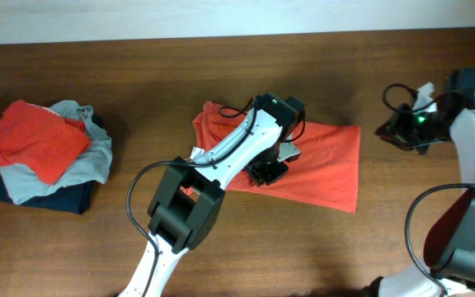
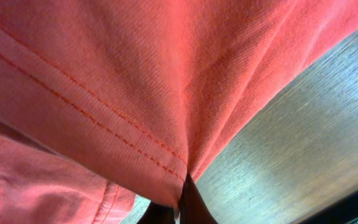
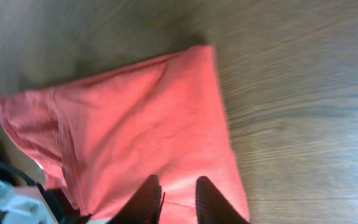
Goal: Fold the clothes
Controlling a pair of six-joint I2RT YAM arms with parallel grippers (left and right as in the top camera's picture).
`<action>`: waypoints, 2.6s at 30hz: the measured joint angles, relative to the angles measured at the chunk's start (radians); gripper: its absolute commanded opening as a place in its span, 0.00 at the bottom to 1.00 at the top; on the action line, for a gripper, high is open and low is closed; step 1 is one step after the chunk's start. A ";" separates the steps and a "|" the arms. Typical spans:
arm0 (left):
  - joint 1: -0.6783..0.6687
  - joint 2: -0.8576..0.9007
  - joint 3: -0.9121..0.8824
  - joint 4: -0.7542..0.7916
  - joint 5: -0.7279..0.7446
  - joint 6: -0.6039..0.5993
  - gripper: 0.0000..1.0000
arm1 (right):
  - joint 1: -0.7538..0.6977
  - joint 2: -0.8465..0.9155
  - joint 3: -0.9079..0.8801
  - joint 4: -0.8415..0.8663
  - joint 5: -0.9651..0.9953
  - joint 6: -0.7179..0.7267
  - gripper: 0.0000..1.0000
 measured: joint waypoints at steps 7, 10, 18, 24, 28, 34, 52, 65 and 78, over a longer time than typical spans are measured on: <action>0.000 0.000 0.016 -0.003 -0.039 -0.023 0.20 | 0.154 0.000 -0.037 0.001 0.119 0.000 0.13; 0.000 0.000 0.084 -0.035 -0.067 -0.037 0.42 | 0.163 0.000 -0.084 0.024 0.151 0.013 0.17; 0.027 -0.002 0.239 0.176 -0.109 -0.052 0.65 | 0.162 0.000 -0.166 0.023 0.172 0.022 0.63; 0.066 0.015 0.237 0.286 -0.117 -0.053 0.64 | 0.162 0.000 -0.172 0.012 0.184 0.031 0.52; 0.076 0.093 0.237 0.325 -0.119 -0.053 0.59 | 0.162 0.000 -0.190 0.025 0.198 0.052 0.46; 0.077 0.195 0.233 0.359 -0.116 -0.054 0.35 | 0.162 0.000 -0.279 0.094 0.206 0.087 0.42; 0.164 0.195 0.280 0.244 -0.112 -0.055 0.72 | 0.162 0.000 -0.362 0.156 0.280 0.114 0.34; 0.335 0.202 0.708 -0.211 -0.118 -0.061 0.79 | 0.113 0.000 -0.331 0.128 0.185 0.114 0.55; 0.717 0.000 0.315 -0.238 0.047 -0.063 0.72 | 0.051 0.000 -0.296 0.100 0.162 0.109 0.59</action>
